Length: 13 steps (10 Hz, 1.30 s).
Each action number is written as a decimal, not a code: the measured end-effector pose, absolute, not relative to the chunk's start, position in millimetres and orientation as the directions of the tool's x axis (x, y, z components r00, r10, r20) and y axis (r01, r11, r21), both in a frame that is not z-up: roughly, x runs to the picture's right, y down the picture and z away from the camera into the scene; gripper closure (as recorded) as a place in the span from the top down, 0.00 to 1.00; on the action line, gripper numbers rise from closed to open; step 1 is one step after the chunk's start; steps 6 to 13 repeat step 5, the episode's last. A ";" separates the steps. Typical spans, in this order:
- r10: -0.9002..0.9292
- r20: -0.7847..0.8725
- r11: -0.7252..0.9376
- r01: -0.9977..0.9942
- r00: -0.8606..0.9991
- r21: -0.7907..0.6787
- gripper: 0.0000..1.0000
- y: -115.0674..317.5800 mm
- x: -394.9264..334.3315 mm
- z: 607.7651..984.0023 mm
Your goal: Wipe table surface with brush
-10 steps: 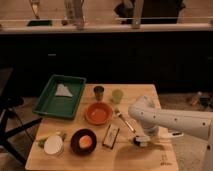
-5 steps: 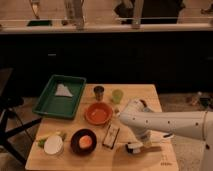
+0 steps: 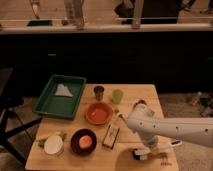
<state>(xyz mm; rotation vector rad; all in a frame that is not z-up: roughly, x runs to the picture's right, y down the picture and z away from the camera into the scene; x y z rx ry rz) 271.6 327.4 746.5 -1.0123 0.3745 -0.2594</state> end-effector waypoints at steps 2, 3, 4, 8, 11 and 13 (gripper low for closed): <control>-0.350 -0.230 0.529 -0.011 0.908 -0.848 0.00 315.7 287.1 751.1; -0.335 -0.243 0.541 -0.025 0.910 -0.841 0.00 308.5 291.5 755.5; -0.312 -0.251 0.551 -0.041 0.916 -0.833 0.00 301.3 294.6 759.7; -0.287 -0.254 0.558 -0.055 0.924 -0.828 0.00 295.3 294.9 763.8; -0.287 -0.254 0.558 -0.055 0.924 -0.828 0.00 295.3 294.9 763.8; -0.287 -0.254 0.558 -0.055 0.924 -0.828 0.00 295.3 294.9 763.8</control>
